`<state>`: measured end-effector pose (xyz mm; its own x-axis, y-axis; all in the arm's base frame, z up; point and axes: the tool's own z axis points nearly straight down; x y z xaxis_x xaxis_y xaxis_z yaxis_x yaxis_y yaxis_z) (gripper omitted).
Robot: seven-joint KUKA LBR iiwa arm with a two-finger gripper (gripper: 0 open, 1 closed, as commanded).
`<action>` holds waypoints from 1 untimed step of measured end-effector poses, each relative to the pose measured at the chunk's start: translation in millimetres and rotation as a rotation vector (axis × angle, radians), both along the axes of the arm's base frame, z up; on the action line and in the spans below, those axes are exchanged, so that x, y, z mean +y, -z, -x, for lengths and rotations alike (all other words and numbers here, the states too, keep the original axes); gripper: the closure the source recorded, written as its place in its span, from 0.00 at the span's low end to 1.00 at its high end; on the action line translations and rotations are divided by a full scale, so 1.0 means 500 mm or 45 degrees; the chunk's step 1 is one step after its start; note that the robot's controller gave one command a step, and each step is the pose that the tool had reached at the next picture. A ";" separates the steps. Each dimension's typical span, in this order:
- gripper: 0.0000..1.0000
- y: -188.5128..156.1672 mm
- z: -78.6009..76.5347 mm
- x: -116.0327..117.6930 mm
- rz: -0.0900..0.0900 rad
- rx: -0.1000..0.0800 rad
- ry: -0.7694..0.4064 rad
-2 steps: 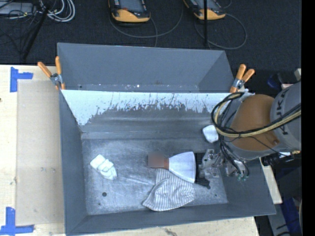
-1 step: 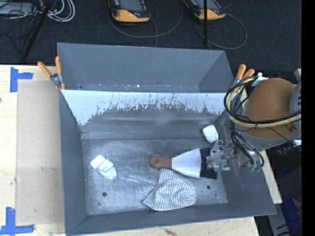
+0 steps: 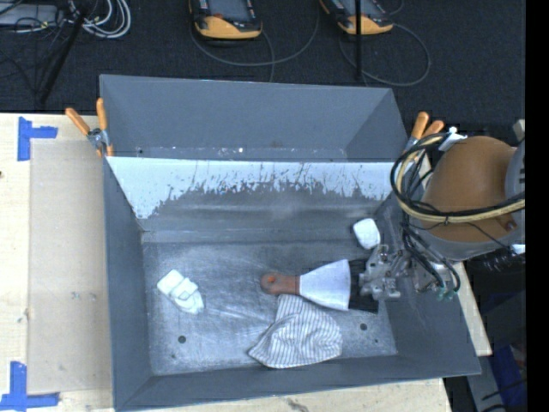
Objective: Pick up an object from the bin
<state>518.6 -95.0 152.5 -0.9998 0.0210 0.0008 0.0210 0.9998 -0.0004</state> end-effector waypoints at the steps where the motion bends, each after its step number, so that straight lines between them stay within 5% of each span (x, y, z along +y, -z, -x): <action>1: 1.00 -0.101 0.004 -0.004 -0.003 0.007 -0.063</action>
Offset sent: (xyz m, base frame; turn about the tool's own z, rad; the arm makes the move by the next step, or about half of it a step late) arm -0.0148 -0.0293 0.1526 -0.1799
